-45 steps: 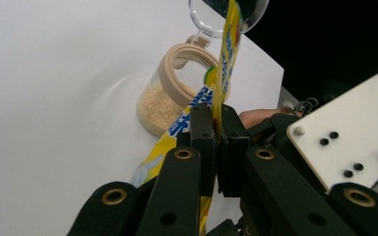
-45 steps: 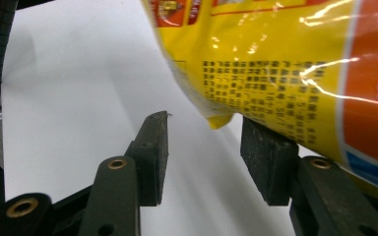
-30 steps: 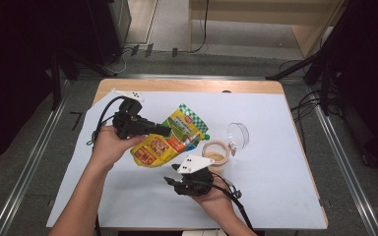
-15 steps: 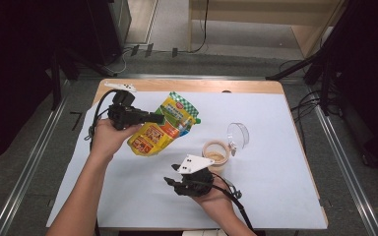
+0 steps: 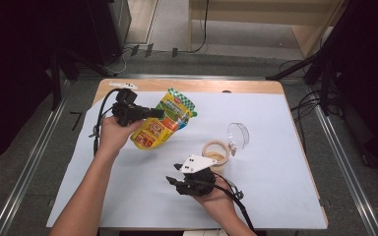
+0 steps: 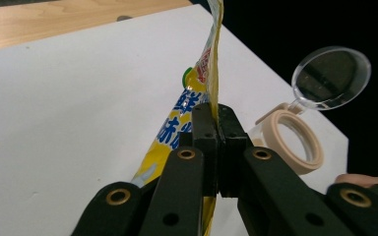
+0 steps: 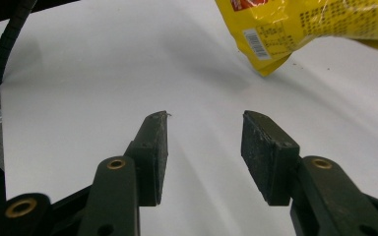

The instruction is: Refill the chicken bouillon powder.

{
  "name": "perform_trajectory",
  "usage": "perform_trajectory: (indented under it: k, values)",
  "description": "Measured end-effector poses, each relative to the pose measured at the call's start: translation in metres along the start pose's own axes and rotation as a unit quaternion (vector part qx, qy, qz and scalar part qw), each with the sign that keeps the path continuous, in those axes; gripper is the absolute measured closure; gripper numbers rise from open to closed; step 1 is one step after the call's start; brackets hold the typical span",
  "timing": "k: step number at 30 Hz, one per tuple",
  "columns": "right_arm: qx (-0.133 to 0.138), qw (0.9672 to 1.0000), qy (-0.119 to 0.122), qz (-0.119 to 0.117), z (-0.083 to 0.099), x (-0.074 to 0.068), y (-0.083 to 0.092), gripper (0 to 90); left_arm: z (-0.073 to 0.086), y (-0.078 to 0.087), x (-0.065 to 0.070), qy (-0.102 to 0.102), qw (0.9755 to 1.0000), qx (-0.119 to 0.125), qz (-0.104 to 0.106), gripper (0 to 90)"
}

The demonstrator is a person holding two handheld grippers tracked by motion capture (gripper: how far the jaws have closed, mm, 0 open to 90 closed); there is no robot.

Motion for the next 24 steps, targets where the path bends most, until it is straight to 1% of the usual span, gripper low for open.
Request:
perform_trajectory:
  k: [3,7,9,11,14,16,18,20,22,23,24]
  values:
    - [0.002,1.0,-0.002,0.001,0.0,0.001,0.001,54.3,0.003,-0.003,-0.003,0.004,1.0,-0.006,-0.003,90.0]
    - [0.003,1.0,-0.005,0.001,0.0,0.002,0.001,54.4,0.004,0.0,-0.006,0.007,1.0,0.0,-0.002,90.0]
    - [0.003,1.0,-0.005,0.001,0.0,0.002,0.001,54.4,0.006,0.002,-0.008,0.014,0.9999,0.002,0.007,89.9]
    - [0.002,1.0,-0.003,0.0,0.0,0.001,0.001,54.4,0.009,0.005,-0.01,0.02,0.9997,0.009,0.01,89.8]
    - [0.004,1.0,-0.002,0.001,-0.001,0.001,0.002,54.5,0.012,0.011,-0.01,0.022,0.9996,0.013,0.007,89.7]
    - [0.007,1.0,-0.002,0.0,-0.002,0.001,0.003,54.5,0.014,0.015,-0.01,0.022,0.9997,0.01,0.008,89.5]
    - [0.009,1.0,-0.002,0.001,-0.003,0.001,0.004,54.7,0.016,0.018,-0.009,0.024,0.9996,0.006,0.013,88.9]
    - [0.01,0.9999,-0.005,0.0,-0.004,0.002,0.004,54.8,0.02,0.023,-0.006,0.021,0.9998,0.005,0.005,88.7]
    - [0.011,0.9999,-0.003,0.0,-0.005,0.002,0.004,54.9,0.023,0.029,-0.005,0.017,0.9998,0.009,-0.003,88.6]
    - [0.012,0.9999,-0.002,-0.002,-0.005,0.002,0.004,54.9,0.025,0.032,-0.005,0.017,0.9998,0.007,-0.003,88.5]
    - [0.012,0.9999,-0.003,-0.001,-0.006,0.002,0.004,55.0,0.027,0.035,-0.005,0.018,0.9997,0.012,-0.007,88.3]
Point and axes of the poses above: each handheld gripper's, and its own axes: y roughly backward along the jaws, z roughly out of its underside, x roughly to its right, the point moved 1 cm from there along -y, roughly forward along the jaws, and after that the axes turned 9 degrees about x, right-handed, at the moved point
